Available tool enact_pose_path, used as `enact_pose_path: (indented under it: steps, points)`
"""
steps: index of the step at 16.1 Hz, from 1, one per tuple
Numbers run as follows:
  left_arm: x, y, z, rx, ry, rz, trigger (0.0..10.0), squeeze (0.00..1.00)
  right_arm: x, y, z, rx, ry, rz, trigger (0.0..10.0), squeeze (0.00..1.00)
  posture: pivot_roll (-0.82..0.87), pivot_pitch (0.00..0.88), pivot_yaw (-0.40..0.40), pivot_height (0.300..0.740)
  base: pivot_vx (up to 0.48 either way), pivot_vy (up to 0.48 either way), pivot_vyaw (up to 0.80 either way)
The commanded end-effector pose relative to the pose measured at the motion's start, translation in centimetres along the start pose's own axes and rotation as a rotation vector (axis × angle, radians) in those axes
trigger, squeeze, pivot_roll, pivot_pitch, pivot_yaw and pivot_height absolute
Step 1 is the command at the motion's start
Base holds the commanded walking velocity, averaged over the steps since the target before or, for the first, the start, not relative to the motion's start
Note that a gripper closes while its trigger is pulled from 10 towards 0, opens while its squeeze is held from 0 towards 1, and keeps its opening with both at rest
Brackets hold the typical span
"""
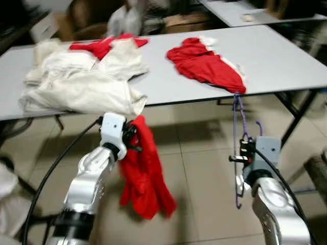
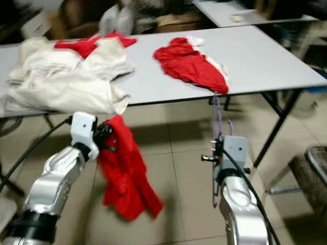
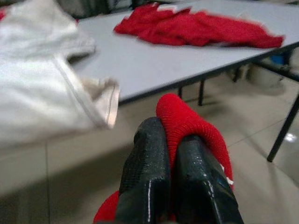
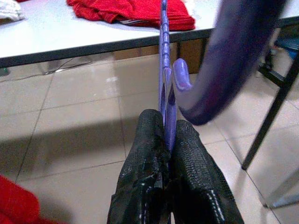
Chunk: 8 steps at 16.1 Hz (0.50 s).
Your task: Hang hanger
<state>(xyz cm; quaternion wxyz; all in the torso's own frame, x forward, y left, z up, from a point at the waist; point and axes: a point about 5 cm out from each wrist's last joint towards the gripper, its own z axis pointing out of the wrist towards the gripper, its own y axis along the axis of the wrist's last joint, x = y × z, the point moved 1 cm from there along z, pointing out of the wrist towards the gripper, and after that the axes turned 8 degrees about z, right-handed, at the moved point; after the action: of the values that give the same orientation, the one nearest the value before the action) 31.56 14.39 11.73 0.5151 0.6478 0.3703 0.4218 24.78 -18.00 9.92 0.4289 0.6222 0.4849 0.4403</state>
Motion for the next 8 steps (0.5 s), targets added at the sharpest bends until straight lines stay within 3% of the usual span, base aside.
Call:
enact_pose_path:
  steps: [1, 2, 3, 6, 8]
  points:
    - [0.6, 0.5, -0.1, -0.022, 0.020, 0.006, 10.0, 0.00, 0.5, 0.7, -0.3, -0.036, 0.020, -0.013, 10.0, 0.00, -0.21, 0.000, 0.094, 0.740, 0.000, 0.480, -0.65]
    - [0.5, 0.4, -0.1, -0.021, 0.019, 0.000, 10.0, 0.00, 0.3, 0.6, -0.3, -0.041, 0.015, -0.029, 10.0, 0.00, -0.21, 0.000, 0.096, 0.740, 0.000, 0.480, -0.64]
    - [0.5, 0.4, 0.1, -0.026, 0.028, -0.025, 10.0, 0.00, 0.2, 0.7, -0.4, -0.043, 0.016, -0.045, 10.0, 0.00, -0.22, 0.000, 0.107, 0.740, 0.000, 0.000, -0.51]
    - [0.6, 1.3, 0.6, -0.061, 0.036, -0.021, 10.0, 0.00, 0.8, 0.8, -0.3, -0.024, 0.108, -0.048, 10.0, 0.00, -0.19, 0.000, 0.110, 0.740, 0.000, 0.000, 0.00]
    - [1.4, 1.7, 0.3, -0.078, 0.054, -0.009, 10.0, 0.00, 2.2, 1.0, 0.1, -0.028, 0.222, -0.082, 10.0, 0.00, -0.18, 0.000, 0.106, 0.740, 0.000, 0.000, 0.00]
